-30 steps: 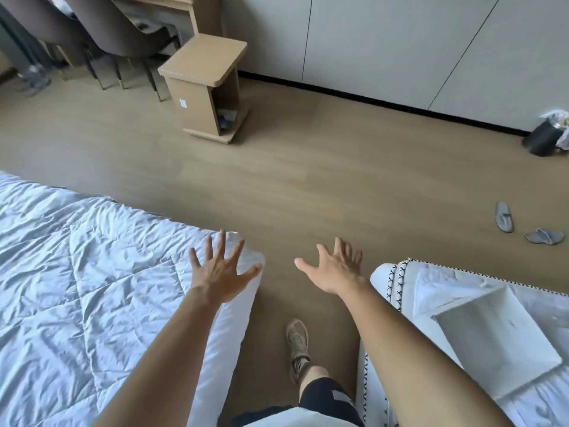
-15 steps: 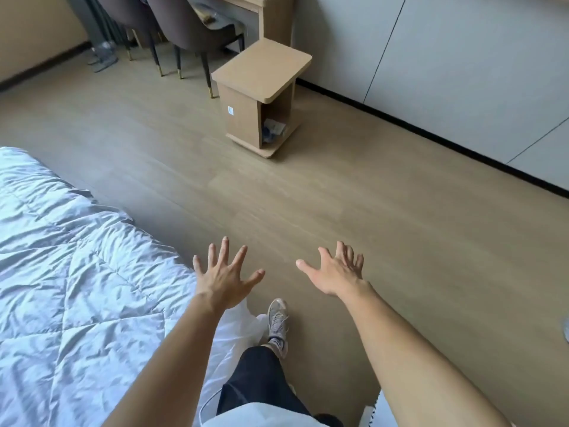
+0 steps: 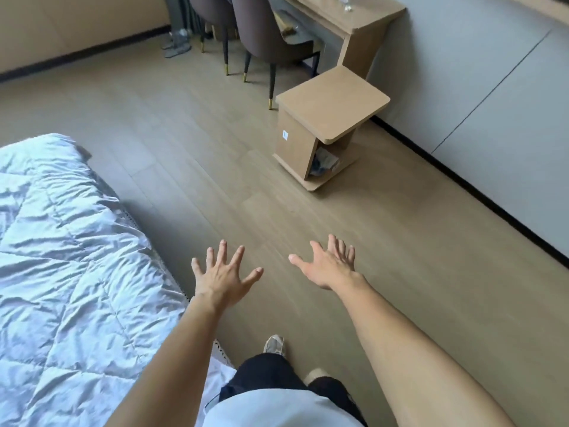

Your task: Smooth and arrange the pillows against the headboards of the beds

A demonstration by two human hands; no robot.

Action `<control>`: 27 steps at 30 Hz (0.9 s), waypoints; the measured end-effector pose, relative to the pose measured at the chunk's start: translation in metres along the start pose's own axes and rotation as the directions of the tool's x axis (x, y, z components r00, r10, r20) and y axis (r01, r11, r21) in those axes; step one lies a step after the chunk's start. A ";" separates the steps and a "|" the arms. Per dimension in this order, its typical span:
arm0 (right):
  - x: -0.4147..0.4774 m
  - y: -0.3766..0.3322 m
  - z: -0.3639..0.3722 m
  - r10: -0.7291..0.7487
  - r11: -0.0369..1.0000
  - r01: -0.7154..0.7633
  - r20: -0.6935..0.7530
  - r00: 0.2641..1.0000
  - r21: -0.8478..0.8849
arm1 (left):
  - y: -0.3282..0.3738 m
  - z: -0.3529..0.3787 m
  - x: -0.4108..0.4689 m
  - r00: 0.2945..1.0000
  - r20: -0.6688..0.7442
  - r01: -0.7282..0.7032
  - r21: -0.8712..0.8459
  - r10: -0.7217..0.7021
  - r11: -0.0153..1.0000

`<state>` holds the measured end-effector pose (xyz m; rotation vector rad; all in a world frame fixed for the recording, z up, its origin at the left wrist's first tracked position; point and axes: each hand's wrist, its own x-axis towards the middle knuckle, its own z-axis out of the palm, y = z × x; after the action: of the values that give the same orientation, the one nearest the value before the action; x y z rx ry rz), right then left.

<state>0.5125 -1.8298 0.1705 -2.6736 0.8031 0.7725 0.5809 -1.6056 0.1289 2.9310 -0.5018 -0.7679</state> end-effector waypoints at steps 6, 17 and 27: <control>0.089 -0.058 -0.060 -0.129 0.989 0.131 0.026 0.991 -0.063 | -0.019 -0.054 0.072 0.992 -0.040 0.118 -0.043 -0.119 0.992; 0.288 -0.200 -0.164 -0.372 0.915 0.380 0.076 0.925 -0.138 | -0.071 -0.152 0.240 0.924 -0.073 0.358 -0.175 -0.375 0.917; 0.421 -0.373 -0.249 -0.541 0.792 0.564 0.158 0.826 -0.234 | -0.158 -0.243 0.356 0.808 -0.066 0.536 -0.327 -0.585 0.778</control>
<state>1.1271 -1.8016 0.1742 -2.8503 -0.1455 0.8678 1.0385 -1.5767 0.1519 2.8164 0.5021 -0.5603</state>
